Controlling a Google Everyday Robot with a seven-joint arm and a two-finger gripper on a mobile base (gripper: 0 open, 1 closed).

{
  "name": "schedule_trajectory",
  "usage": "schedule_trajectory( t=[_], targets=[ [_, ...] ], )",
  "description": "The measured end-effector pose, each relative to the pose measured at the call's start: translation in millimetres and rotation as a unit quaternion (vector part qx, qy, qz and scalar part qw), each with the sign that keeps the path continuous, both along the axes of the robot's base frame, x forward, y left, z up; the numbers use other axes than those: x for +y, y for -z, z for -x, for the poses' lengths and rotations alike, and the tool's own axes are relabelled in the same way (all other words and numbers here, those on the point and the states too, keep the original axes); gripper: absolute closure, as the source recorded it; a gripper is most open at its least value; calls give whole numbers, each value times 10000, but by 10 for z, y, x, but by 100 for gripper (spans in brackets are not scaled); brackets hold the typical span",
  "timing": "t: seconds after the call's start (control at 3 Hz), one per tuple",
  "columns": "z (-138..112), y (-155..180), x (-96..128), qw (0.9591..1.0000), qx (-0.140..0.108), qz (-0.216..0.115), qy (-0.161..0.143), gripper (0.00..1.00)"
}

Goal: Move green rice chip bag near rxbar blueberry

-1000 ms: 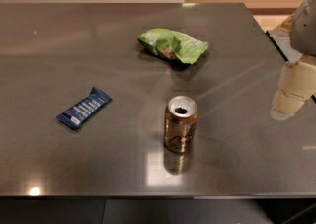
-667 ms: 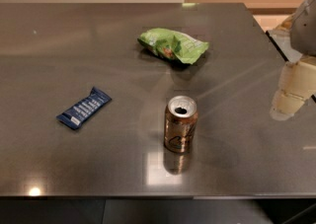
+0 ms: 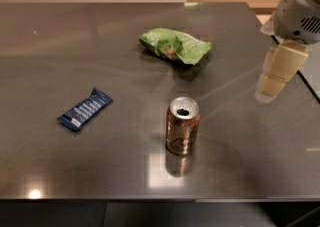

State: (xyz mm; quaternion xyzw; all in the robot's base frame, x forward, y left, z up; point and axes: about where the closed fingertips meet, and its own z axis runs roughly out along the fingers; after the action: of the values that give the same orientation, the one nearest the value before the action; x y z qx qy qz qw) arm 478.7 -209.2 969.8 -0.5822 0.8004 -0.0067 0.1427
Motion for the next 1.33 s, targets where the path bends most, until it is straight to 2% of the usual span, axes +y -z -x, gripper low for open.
schedule_trajectory(
  t=[0.67,1.0,1.33],
  targets=[
    [-694,146,121,9995,40,-238,213,0],
    [-1094,274,230,9978,60,-555,371,0],
    [-1381,389,410,9952,115,-836,496,0]
  ],
)
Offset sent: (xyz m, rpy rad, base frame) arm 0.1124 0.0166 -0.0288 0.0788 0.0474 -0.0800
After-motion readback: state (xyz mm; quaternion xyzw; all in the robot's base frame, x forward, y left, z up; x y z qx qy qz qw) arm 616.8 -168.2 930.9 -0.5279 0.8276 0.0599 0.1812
